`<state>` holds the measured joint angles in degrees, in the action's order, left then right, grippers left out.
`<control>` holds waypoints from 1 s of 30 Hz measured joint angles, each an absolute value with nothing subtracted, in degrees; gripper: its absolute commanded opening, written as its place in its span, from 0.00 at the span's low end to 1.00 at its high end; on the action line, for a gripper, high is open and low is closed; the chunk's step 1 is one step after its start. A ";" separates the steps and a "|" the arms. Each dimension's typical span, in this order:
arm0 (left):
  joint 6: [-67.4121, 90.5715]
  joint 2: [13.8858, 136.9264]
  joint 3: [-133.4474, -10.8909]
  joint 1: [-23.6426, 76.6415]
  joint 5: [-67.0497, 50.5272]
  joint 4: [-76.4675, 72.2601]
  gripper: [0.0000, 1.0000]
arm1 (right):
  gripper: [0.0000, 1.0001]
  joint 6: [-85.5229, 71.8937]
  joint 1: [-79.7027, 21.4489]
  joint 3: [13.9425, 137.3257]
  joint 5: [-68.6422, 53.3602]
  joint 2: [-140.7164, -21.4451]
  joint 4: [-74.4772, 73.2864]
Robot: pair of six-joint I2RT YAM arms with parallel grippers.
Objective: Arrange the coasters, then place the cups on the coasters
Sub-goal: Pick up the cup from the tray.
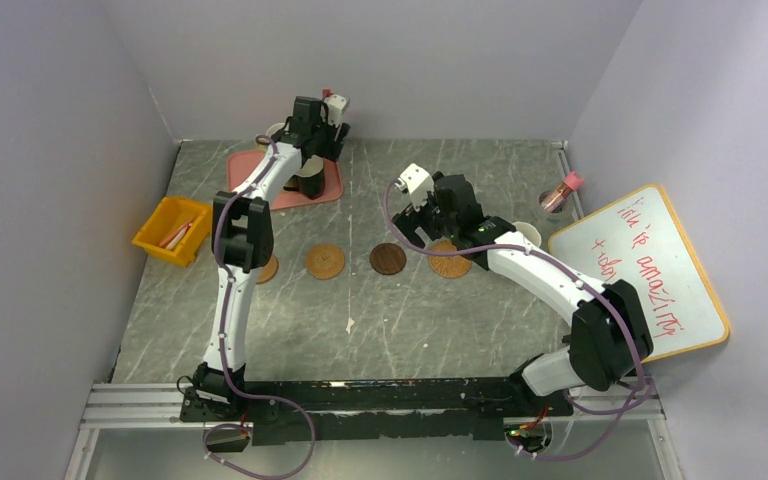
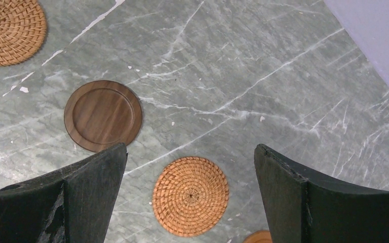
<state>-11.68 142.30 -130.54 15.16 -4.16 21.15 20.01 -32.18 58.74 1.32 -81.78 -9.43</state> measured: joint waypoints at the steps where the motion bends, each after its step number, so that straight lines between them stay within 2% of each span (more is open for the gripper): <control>1: -11.68 142.30 -130.54 15.18 -4.08 21.04 0.67 | 1.00 20.01 -32.16 58.74 1.39 -81.76 -9.37; 6: -11.53 142.34 -130.65 15.27 -3.55 20.73 0.48 | 1.00 20.16 -32.18 58.70 1.54 -81.76 -9.30; 12: -11.38 142.34 -131.13 15.55 -3.18 20.64 0.32 | 1.00 20.18 -32.18 58.54 1.54 -81.73 -9.26; 19: -11.99 142.34 -131.76 15.94 -3.11 20.60 0.08 | 1.00 20.18 -32.18 58.48 1.61 -81.49 -9.02; 30: -12.84 142.34 -131.76 17.10 -3.36 20.88 0.05 | 1.00 20.18 -32.16 58.41 2.26 -81.10 -8.91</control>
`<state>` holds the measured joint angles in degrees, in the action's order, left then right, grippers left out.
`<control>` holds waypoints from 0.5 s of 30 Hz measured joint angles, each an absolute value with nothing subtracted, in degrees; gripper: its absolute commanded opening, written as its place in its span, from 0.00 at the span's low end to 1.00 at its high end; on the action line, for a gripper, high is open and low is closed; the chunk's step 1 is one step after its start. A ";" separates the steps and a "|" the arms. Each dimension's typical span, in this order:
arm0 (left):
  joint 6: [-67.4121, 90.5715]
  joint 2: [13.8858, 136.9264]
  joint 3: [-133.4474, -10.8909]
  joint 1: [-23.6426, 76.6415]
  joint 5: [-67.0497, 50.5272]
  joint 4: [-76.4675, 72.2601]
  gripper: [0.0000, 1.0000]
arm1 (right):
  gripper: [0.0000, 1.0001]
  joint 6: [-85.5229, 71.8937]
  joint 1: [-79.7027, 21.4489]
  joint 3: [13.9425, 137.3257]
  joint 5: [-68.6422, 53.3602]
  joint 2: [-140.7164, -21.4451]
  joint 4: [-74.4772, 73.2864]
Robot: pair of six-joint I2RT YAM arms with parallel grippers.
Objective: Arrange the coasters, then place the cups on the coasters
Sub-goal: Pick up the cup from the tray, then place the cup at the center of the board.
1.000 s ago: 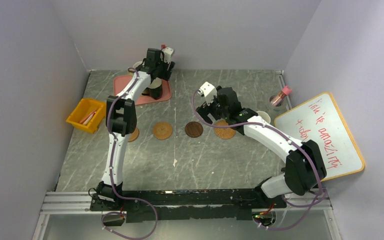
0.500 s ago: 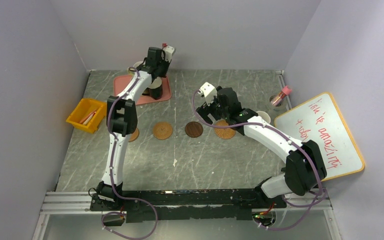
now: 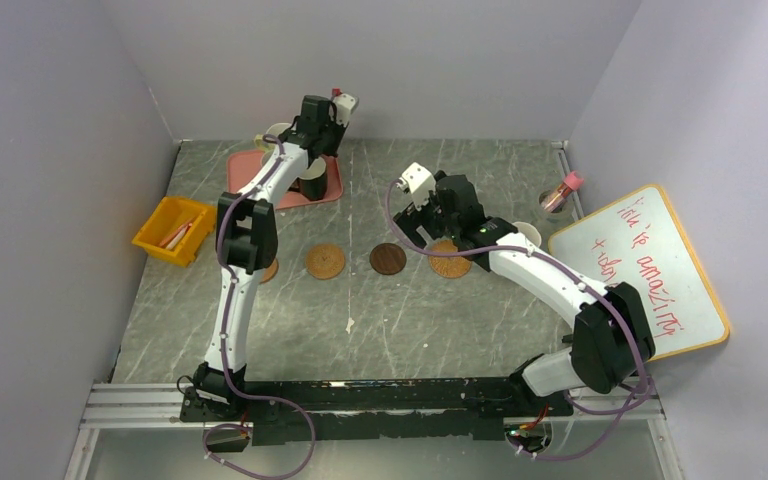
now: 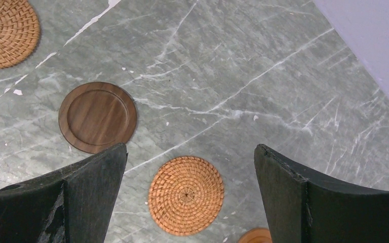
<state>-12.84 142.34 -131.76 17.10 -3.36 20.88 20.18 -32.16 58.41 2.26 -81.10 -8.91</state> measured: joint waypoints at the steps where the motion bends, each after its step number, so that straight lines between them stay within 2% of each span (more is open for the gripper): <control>1: -12.84 142.34 -131.76 17.15 -3.36 20.86 0.05 | 1.00 20.18 -32.16 58.41 2.59 -80.95 -8.91; 15: -12.82 137.12 -127.35 18.90 -4.62 21.91 0.05 | 1.00 19.92 -31.62 58.41 5.80 -80.34 -7.22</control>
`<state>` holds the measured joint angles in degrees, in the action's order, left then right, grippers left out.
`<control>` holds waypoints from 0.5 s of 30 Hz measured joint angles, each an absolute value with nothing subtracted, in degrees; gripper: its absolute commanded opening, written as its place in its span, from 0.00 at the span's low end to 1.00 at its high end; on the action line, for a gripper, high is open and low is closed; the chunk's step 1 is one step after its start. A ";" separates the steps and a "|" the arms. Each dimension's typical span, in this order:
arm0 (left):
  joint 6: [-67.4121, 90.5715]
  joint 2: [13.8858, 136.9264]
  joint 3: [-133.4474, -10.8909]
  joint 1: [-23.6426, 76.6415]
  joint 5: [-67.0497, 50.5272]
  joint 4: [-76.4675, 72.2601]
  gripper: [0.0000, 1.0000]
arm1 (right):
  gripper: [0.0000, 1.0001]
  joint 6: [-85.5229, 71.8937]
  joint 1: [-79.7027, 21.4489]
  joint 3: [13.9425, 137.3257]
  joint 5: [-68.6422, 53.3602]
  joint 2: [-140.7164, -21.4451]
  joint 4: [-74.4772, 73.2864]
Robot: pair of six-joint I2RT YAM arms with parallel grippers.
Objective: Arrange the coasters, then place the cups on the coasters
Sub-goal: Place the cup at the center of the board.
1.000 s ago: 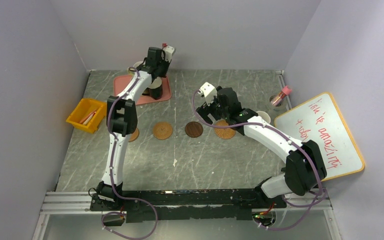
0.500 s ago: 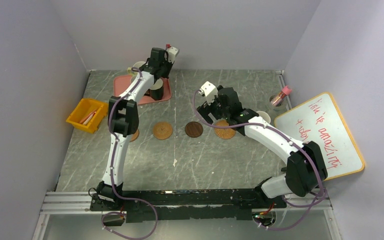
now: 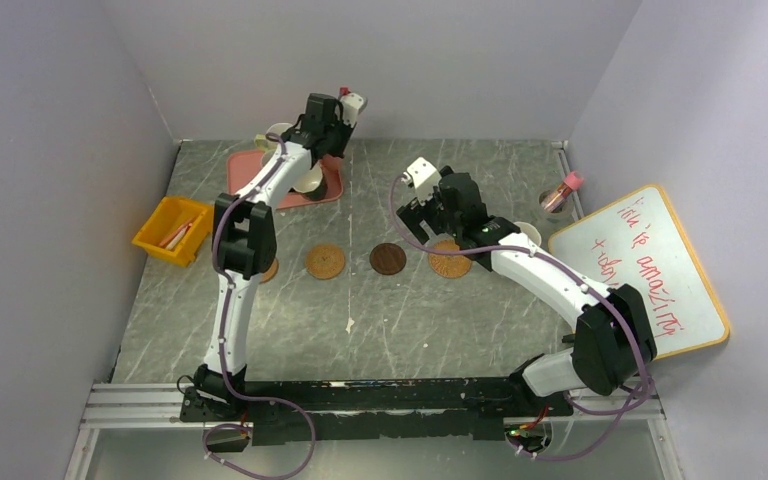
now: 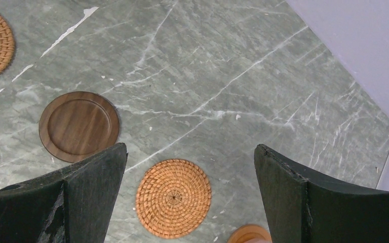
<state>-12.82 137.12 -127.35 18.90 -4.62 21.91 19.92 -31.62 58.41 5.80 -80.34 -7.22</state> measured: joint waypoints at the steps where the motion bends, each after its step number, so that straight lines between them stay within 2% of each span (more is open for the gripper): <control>1: -12.84 136.81 -127.15 19.18 -4.75 21.93 0.05 | 1.00 19.90 -31.57 58.41 5.89 -80.34 -7.20; 15: -12.91 134.32 -123.81 25.30 -6.26 22.87 0.05 | 1.00 19.66 -31.11 58.41 6.98 -80.34 -7.18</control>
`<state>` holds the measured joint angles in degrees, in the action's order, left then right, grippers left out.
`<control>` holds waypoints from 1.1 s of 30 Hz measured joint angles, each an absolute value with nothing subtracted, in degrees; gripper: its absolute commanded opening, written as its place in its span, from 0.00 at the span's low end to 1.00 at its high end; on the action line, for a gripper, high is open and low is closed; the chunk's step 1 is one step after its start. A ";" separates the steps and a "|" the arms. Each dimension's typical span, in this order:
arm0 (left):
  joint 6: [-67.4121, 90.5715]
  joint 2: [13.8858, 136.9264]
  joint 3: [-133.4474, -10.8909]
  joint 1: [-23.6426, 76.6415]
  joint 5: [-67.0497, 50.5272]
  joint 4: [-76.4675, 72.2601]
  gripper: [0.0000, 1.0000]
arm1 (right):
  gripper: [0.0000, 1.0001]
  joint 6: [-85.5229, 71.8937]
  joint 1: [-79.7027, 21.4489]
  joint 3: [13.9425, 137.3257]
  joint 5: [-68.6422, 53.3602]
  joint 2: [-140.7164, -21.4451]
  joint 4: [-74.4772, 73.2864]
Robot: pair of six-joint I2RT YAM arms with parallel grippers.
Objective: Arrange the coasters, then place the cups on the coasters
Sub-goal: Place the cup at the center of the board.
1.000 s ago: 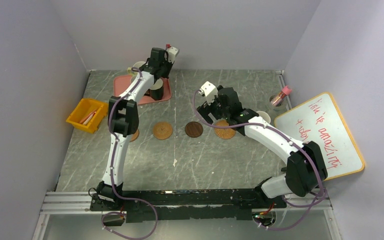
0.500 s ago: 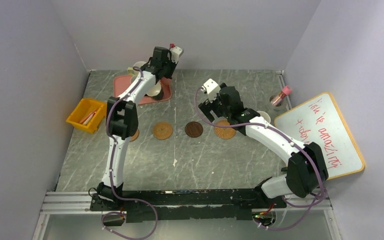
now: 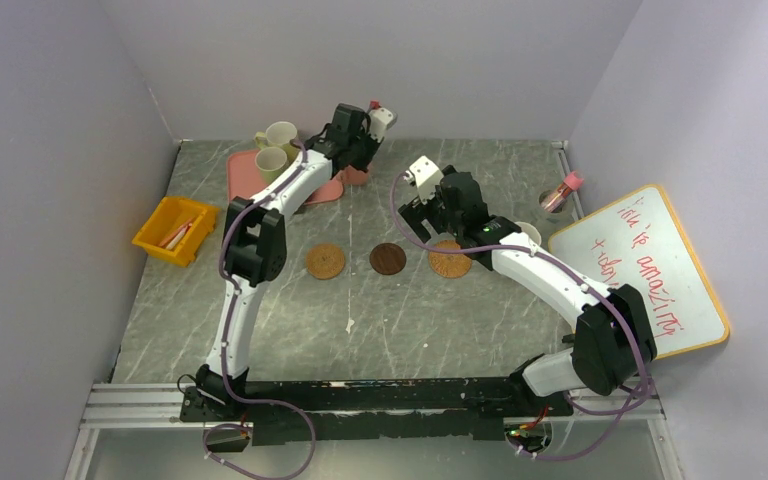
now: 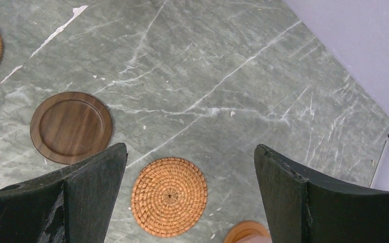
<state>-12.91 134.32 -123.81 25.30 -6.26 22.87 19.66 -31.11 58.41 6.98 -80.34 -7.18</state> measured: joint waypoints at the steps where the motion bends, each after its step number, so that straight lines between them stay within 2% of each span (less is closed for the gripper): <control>1: -12.93 134.30 -123.61 25.76 -6.31 23.14 0.05 | 1.00 19.64 -31.09 58.41 7.01 -80.34 -7.18; 14: -13.06 134.23 -122.08 29.98 -6.76 24.69 0.05 | 1.00 19.38 -30.76 58.39 7.03 -80.34 -7.18; 19: -13.26 134.19 -121.19 30.68 -7.18 24.71 0.11 | 1.00 19.31 -30.68 58.41 7.03 -80.34 -7.18; 23: -13.50 134.19 -121.14 30.76 -7.16 24.71 0.17 | 1.00 19.29 -30.57 58.41 7.01 -80.25 -7.18; 26: -13.87 134.08 -121.12 30.83 -7.11 24.71 0.26 | 1.00 19.27 -30.46 58.39 7.01 -80.01 -7.18; 33: -13.76 132.11 -121.10 31.35 -7.14 24.45 0.56 | 1.00 19.20 -30.39 58.41 6.98 -79.81 -7.18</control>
